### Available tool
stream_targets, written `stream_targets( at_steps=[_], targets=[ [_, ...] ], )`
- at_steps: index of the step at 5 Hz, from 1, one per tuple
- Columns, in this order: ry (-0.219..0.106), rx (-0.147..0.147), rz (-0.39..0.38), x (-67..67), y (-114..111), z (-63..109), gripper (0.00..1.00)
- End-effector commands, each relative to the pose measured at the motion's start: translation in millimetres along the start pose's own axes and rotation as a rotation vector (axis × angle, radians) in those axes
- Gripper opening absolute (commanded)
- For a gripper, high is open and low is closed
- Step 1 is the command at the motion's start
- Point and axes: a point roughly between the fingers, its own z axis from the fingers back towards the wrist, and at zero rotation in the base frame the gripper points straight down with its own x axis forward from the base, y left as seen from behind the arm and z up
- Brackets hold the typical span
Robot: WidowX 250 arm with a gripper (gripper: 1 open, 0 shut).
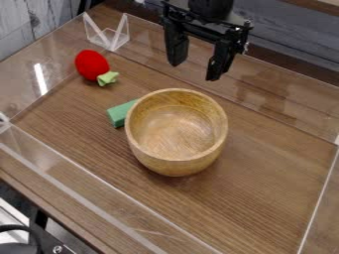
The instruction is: Move the red object to the right side of the table
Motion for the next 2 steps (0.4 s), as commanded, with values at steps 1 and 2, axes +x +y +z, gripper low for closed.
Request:
stream_targets(
  at_steps=[1,2],
  targets=[
    [0.005,0.001,0.081,-1.4,18.7,-3.0,1.0],
    [-0.012,-0.013,0.247,-7.9,43.6,-2.8,1.0]
  ],
)
